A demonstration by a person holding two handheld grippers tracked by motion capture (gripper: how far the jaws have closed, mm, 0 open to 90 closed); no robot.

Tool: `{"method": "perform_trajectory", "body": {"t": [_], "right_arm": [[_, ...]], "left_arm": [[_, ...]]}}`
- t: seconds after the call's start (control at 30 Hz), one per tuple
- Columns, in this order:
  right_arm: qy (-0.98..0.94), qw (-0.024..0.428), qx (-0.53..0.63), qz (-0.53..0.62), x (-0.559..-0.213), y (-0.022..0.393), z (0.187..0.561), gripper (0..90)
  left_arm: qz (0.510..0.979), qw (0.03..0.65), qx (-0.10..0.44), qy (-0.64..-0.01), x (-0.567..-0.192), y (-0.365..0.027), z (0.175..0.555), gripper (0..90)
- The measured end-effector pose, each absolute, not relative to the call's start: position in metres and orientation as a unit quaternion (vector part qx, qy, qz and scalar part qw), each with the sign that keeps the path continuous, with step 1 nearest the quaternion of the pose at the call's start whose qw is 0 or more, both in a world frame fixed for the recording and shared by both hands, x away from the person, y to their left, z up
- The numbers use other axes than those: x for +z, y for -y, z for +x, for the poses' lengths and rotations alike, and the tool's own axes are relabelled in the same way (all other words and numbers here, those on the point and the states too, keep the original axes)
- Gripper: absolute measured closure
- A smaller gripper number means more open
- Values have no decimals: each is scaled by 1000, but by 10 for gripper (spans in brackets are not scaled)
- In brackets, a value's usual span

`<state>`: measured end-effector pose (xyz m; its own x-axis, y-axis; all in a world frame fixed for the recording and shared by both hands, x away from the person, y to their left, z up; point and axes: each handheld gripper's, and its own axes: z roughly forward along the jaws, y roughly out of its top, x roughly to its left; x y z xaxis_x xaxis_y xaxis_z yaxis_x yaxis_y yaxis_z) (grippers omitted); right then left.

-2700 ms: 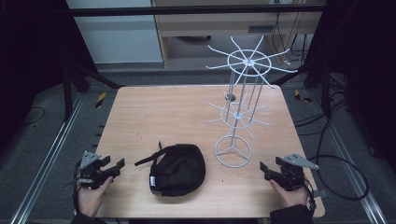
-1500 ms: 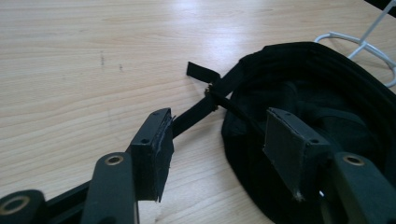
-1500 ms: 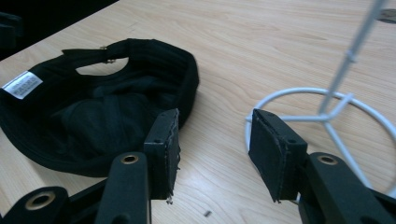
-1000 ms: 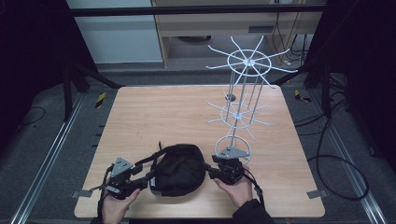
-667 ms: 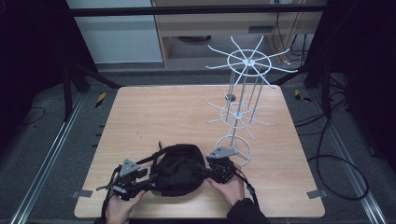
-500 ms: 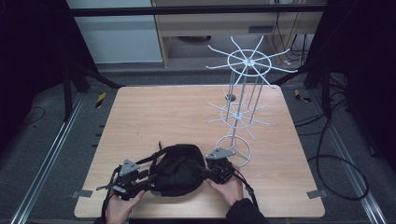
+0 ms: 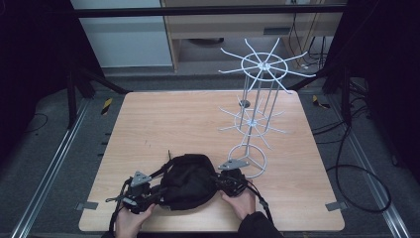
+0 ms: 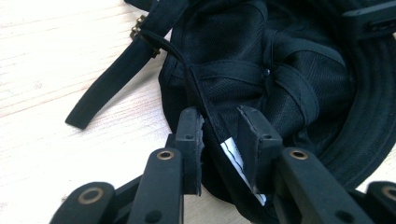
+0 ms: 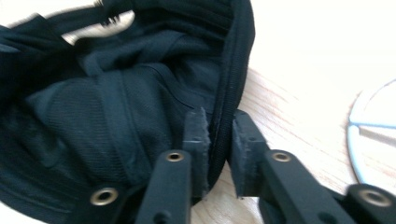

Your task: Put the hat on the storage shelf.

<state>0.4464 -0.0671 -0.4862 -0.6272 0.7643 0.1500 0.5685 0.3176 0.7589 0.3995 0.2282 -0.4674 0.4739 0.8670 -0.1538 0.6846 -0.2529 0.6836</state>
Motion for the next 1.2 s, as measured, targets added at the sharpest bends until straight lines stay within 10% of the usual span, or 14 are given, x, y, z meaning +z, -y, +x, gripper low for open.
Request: {"method": "perform_trajectory", "body": {"t": [0.53,1.2], "right_arm": [[-786,216,493,305,-436,61,415,835],[-818,215,450,288,-458,64,403,827]], "left_arm": [[761,384,145,-501,-469,-223,412,791],[755,412,139,-491,-479,-208,438,777]]}}
